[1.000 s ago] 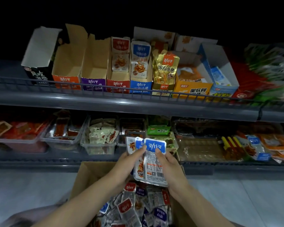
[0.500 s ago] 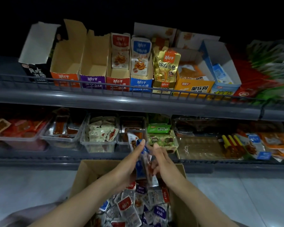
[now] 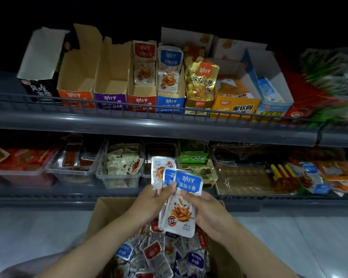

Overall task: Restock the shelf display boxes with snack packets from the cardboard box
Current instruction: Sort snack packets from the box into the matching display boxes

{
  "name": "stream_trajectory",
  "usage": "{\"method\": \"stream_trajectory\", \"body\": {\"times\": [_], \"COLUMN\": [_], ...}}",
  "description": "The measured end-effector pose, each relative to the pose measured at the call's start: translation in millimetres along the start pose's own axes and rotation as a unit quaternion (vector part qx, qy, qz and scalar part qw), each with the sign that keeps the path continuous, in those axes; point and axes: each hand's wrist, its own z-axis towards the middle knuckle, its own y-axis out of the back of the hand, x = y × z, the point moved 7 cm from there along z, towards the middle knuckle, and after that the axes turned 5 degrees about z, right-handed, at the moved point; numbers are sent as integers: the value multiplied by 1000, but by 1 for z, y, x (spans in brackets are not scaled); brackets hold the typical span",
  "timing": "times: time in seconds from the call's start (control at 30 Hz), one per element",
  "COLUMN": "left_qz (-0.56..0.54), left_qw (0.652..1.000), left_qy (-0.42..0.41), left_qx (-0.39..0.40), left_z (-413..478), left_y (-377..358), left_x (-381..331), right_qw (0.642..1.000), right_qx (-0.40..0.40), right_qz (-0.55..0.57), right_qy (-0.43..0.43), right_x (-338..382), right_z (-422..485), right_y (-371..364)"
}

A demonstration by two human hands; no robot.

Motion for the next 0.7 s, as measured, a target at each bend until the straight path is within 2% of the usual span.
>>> {"method": "stream_trajectory", "body": {"times": [0.1, 0.17, 0.3, 0.4, 0.53, 0.6, 0.67, 0.7], "left_qz": [69, 68, -141, -255, -272, -301, -280, -218], "left_qw": [997, 994, 972, 945, 948, 943, 950, 964], "left_qy": [5, 18, 73, 93, 73, 72, 71, 72], "left_qx": [-38, -85, -175, -185, -149, -118, -120, -135], "left_z": [2, 7, 15, 16, 13, 11, 8, 6], "left_y": [11, 26, 54, 59, 44, 34, 32, 35], "left_x": [-4, -6, 8, 13, 8, 6, 2, 0], "right_qw": [1000, 998, 994, 988, 988, 988, 989, 989], "right_qx": [-27, -57, -97, -98, -38, -32, -43, -50], "right_qz": [12, 15, 47, 119, 152, 148, 141, 136], "right_qy": [6, -3, 8, -4, -5, 4, 15, 21], "right_x": [2, 3, 6, 2, 3, 4, 5, 6], "right_z": [1, 4, 9, 14, 15, 15, 16, 17], "right_y": [5, 14, 25, 26, 14, 13, 15, 16]}}
